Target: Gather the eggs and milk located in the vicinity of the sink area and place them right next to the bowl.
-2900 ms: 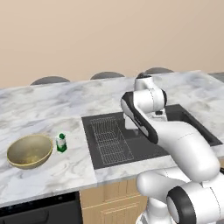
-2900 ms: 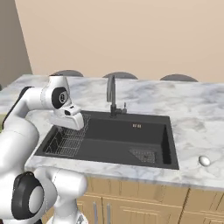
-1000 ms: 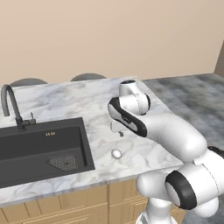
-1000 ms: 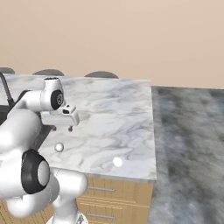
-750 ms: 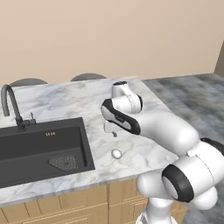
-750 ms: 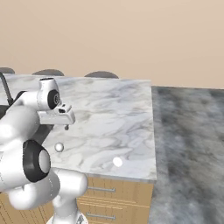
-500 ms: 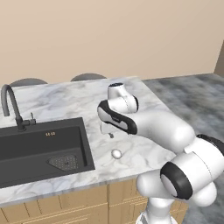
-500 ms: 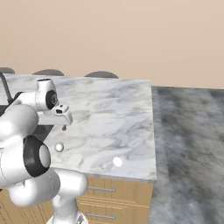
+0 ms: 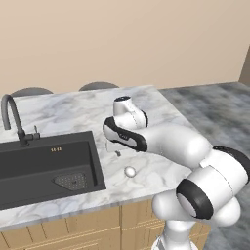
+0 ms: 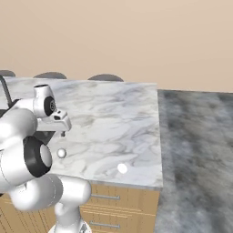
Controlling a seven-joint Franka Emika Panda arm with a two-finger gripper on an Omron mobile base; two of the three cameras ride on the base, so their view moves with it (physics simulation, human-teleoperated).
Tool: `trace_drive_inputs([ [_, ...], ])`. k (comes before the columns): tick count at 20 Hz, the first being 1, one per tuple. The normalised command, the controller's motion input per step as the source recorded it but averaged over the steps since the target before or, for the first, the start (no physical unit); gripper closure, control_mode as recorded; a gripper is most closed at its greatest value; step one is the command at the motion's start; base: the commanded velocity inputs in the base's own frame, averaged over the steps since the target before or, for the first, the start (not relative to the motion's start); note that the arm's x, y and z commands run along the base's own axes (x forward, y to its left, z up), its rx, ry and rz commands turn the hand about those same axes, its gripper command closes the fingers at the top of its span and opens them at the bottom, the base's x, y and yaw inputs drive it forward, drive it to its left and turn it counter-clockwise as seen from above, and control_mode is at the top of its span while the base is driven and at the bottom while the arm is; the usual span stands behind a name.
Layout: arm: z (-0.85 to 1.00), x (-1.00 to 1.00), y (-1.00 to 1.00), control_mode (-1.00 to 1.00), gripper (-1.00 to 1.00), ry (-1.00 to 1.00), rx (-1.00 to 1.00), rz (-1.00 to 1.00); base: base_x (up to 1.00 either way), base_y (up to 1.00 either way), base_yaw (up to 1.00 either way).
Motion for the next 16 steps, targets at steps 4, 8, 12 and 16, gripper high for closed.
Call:
trace_drive_inputs([
  [4,-0.34,0.00,0.00,-1.00,-1.00,0.00,0.00,0.00,0.00,0.00,0.00],
  [8,-0.33,-0.01,0.00,-1.00,-1.00,0.00,0.00,0.00,0.00,0.00,0.00],
  [12,-0.40,-0.05,-0.02,-1.00,-1.00,0.00,0.00,0.00,0.00,0.00,0.00],
  [16,-0.44,0.00,-0.02,-1.00,-1.00,0.00,0.00,0.00,0.00,0.00,0.00],
])
